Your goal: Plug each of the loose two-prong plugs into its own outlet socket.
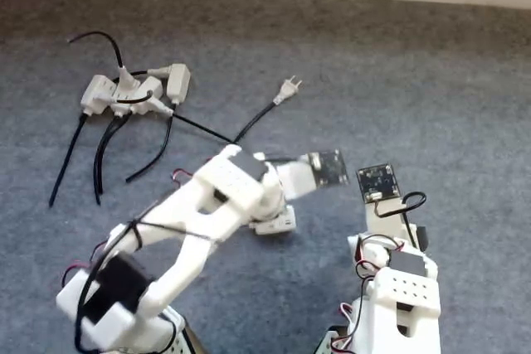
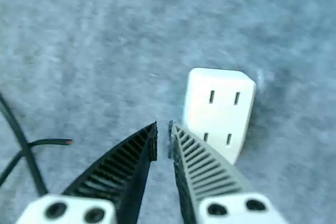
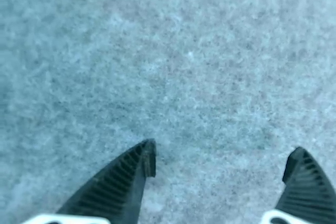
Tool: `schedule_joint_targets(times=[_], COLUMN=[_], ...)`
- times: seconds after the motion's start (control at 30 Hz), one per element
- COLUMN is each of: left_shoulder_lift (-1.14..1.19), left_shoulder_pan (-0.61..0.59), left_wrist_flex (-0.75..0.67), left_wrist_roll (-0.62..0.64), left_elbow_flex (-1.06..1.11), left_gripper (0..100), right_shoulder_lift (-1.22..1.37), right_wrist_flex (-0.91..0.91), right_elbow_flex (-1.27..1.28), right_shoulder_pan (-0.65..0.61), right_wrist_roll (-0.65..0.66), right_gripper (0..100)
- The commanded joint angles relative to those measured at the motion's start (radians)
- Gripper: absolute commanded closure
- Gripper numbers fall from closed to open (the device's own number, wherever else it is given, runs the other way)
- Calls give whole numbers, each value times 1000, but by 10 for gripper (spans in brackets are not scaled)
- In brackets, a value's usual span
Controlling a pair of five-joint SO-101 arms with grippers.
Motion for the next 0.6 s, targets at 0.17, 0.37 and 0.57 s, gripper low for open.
schedule_joint_targets(times=[0.17,0.37,0.57], left_shoulder_lift=[-315,-337,-242], left_shoulder_pan=[76,-41,-22], left_wrist_flex=[143,140,253], left_wrist_roll=[83,84,60], left_elbow_flex=[74,10,-39], left_gripper=[864,849,852], right_shoulder_lift=[-1,-1,-1], right_wrist_flex=[-12,-12,-12], right_elbow_flex=[2,2,4], right_shoulder_pan=[-16,-16,-16], right_wrist_roll=[11,11,11], right_gripper=[626,626,626])
